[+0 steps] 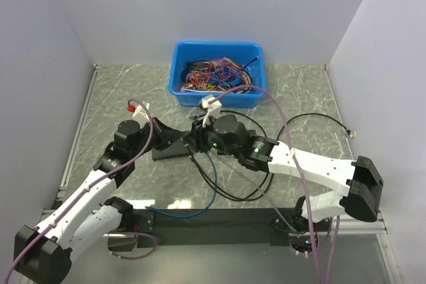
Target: Insert the plug into the switch port
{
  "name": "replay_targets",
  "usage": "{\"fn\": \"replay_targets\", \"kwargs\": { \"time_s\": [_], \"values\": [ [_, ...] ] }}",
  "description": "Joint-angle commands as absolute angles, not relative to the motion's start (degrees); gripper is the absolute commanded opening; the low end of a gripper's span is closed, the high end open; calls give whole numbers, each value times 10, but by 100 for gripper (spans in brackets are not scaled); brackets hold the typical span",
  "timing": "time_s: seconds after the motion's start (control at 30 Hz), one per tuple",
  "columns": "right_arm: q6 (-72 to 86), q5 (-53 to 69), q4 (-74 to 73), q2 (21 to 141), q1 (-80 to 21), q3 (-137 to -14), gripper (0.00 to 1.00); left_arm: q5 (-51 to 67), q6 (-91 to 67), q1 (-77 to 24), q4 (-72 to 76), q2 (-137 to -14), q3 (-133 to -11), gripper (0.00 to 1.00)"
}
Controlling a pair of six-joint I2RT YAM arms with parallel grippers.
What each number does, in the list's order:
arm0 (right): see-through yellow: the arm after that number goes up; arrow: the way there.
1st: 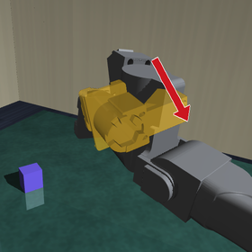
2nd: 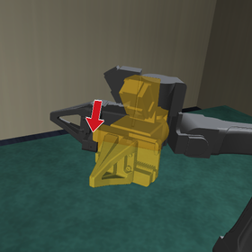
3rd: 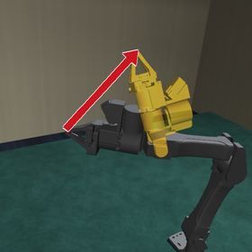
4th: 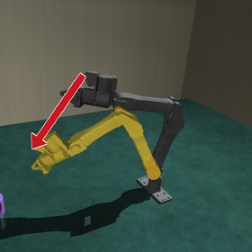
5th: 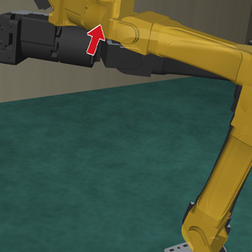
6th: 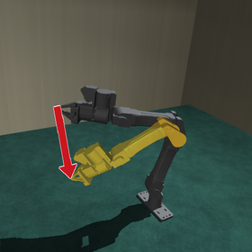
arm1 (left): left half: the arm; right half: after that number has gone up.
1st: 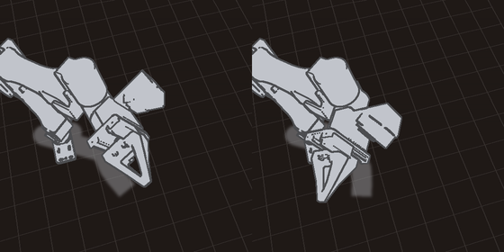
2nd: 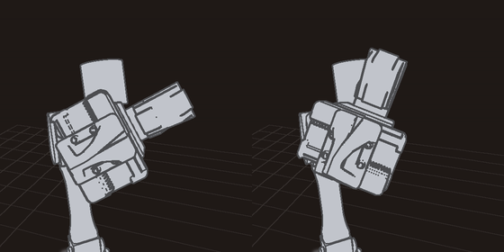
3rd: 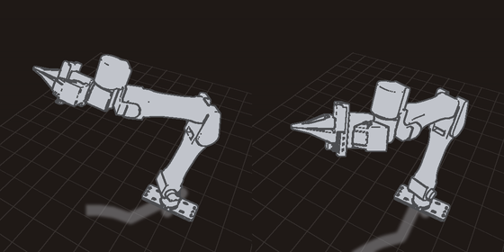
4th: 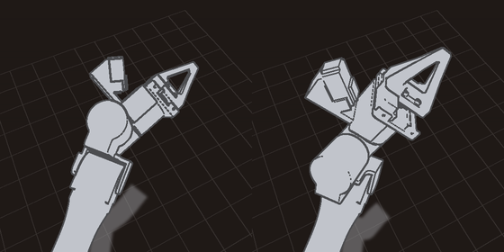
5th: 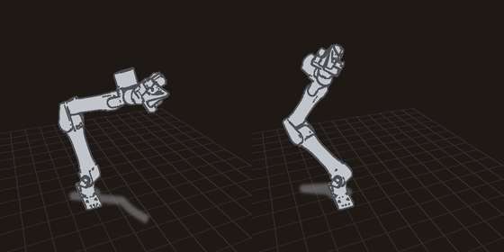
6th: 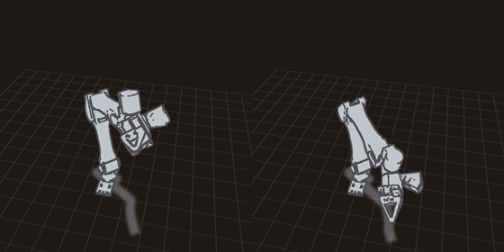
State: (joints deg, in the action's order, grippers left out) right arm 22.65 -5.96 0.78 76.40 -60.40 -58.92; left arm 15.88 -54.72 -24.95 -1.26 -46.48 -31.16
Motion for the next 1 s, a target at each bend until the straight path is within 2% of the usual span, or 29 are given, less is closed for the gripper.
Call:
{"fn": "replay_targets", "kwargs": {
  "time_s": [0.0, 0.43, 0.87, 0.97],
  "values": [
    [191, -131, -24, 786, -636, -632, 40, 147, -549, -251, -19, -465, -342, 1],
    [192, -156, -40, 829, -648, -654, 33, 148, -548, -252, -23, -458, -346, 1],
    [196, -148, -33, 848, -648, -660, 31, 152, -549, -252, -14, -457, -341, 1],
    [198, -152, -33, 848, -648, -660, 26, 154, -548, -252, -14, -457, -340, 0]
  ]
}}
